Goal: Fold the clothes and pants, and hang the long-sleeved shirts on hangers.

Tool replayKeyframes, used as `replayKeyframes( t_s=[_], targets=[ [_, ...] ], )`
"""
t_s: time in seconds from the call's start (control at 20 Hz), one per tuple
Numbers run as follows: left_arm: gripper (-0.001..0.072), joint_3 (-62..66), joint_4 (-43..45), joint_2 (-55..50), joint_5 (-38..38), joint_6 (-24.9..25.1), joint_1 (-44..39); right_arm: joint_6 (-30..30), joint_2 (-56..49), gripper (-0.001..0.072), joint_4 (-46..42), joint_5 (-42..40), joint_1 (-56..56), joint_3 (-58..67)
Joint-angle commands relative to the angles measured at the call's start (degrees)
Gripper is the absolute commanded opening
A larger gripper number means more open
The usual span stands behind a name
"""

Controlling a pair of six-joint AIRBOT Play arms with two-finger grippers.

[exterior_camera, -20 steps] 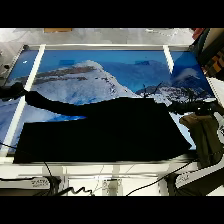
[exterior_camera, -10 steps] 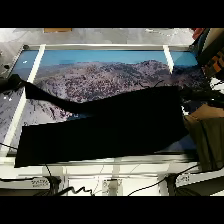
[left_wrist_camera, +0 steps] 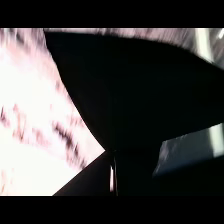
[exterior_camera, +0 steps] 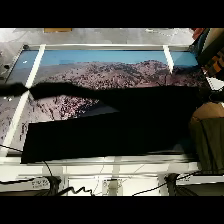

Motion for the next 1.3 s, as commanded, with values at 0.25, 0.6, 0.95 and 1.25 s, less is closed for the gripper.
replayKeyframes(
  t_s=[0.25,0.6,0.95,1.25],
  targets=[
    [0.0711,-12.85,18.51,-3.26,-1.03,-3.76,0.0,2.49,0.22,0.002,-2.25,1.27,-0.31,0.04],
    [0.0705,-9.99,5.7,-5.05,11.67,-16.33,0.0,2.47,0.22,0.002,-2.23,1.25,-0.31,0.04],
    [0.0705,-7.21,0.37,-12.94,14.16,-12.37,-0.02,2.47,0.22,0.002,-1.97,0.09,-0.31,0.04],
    [0.0614,-7.21,0.35,-14.86,17.31,-9.55,-2.14,2.47,0.22,0.002,-1.57,-0.04,-0.31,0.04]
  ],
)
